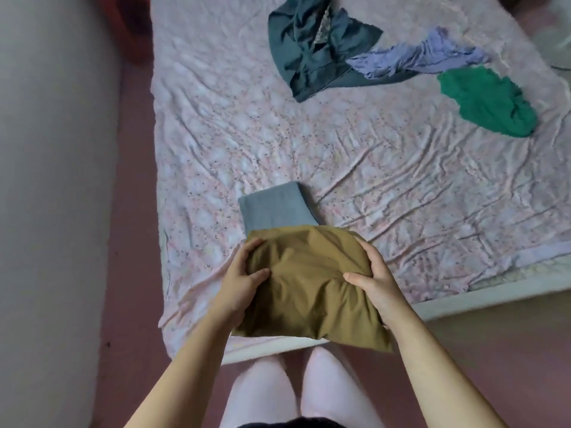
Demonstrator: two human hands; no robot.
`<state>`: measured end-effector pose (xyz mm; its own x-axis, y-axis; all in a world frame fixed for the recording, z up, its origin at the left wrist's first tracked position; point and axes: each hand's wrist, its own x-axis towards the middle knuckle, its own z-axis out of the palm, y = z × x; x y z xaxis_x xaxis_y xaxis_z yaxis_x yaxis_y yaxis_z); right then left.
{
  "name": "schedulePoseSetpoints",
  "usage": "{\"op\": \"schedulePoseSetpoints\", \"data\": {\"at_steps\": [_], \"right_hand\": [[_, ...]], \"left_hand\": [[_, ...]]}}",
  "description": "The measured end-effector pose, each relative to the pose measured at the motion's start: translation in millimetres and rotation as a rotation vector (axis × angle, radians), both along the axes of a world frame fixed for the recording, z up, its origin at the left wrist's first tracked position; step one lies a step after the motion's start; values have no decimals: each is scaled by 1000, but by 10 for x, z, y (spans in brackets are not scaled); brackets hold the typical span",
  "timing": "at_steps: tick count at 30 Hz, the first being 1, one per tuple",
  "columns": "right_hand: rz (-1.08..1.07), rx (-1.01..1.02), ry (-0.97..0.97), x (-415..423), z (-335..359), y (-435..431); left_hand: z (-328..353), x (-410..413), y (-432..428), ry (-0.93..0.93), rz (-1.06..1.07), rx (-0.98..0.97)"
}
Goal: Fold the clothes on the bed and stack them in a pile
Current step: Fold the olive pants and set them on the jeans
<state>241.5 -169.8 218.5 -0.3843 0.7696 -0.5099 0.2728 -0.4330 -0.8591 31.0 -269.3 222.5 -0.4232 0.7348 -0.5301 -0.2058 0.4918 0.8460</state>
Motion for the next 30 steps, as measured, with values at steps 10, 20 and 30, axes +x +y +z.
{"op": "schedulePoseSetpoints", "data": {"at_steps": [10, 20, 30], "right_hand": [[311, 34, -22, -878, -821, 1123], [269, 62, -42, -1091, -2278, 1631], [317, 68, -291, -597, -2848, 1316]], "left_hand": [[-712, -473, 646, 89, 204, -30], [-2280, -856, 1009, 250, 90, 17], [-2905, -423, 410, 274, 80, -175]]}}
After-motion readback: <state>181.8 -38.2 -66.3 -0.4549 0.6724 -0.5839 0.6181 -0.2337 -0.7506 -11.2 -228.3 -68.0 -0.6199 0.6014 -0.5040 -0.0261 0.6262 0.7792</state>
